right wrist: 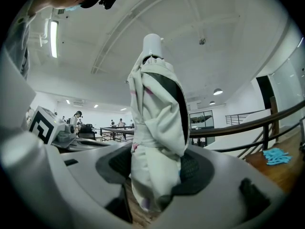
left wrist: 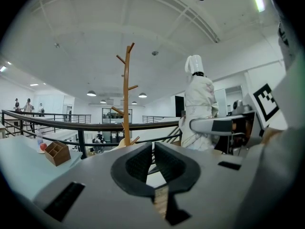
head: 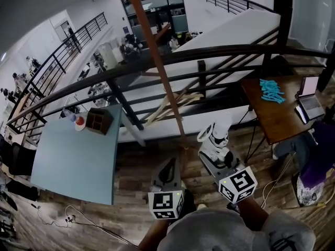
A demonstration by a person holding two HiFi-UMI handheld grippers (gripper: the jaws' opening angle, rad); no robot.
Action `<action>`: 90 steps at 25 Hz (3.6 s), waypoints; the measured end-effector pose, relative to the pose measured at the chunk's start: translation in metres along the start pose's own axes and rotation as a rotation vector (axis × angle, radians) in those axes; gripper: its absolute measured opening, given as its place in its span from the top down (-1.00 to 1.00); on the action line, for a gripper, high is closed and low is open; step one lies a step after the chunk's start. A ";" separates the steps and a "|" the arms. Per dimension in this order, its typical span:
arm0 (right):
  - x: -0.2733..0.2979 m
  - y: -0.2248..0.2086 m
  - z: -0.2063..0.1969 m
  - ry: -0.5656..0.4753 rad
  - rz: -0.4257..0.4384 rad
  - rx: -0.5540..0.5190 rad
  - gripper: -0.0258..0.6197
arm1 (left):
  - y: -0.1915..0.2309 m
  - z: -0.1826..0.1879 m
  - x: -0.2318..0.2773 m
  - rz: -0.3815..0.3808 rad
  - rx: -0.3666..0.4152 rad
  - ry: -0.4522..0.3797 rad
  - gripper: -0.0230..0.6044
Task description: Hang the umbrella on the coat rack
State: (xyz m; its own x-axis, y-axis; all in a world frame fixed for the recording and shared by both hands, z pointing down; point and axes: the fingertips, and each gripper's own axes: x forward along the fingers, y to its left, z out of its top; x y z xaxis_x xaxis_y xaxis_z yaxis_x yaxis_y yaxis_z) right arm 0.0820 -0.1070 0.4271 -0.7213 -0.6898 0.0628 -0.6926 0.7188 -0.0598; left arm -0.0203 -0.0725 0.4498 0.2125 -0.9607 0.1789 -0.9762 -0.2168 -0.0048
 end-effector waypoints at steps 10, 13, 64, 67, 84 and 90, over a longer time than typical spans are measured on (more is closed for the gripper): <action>0.042 -0.027 0.007 0.001 0.003 -0.006 0.18 | 0.020 0.010 0.046 -0.007 -0.007 0.002 0.84; 0.057 -0.035 0.010 0.004 0.007 -0.013 0.18 | 0.027 0.016 0.062 -0.011 -0.005 -0.002 0.84; 0.263 -0.068 0.092 0.003 0.015 -0.004 0.18 | 0.202 0.070 0.212 -0.068 -0.013 -0.044 0.84; 0.267 -0.071 0.102 -0.009 0.020 0.014 0.18 | 0.209 0.069 0.216 -0.061 0.006 -0.028 0.84; 0.274 -0.098 0.246 -0.107 0.108 -0.092 0.18 | 0.215 0.165 0.226 0.024 -0.013 -0.086 0.84; 0.280 -0.112 0.320 -0.141 0.168 -0.097 0.18 | 0.202 0.197 0.232 0.009 0.011 -0.119 0.84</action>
State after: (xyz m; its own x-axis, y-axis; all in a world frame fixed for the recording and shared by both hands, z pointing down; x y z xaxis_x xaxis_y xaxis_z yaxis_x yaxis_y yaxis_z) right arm -0.0438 -0.4088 0.1330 -0.8245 -0.5601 -0.0801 -0.5641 0.8248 0.0387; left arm -0.1593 -0.3733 0.2967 0.2083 -0.9762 0.0605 -0.9776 -0.2097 -0.0171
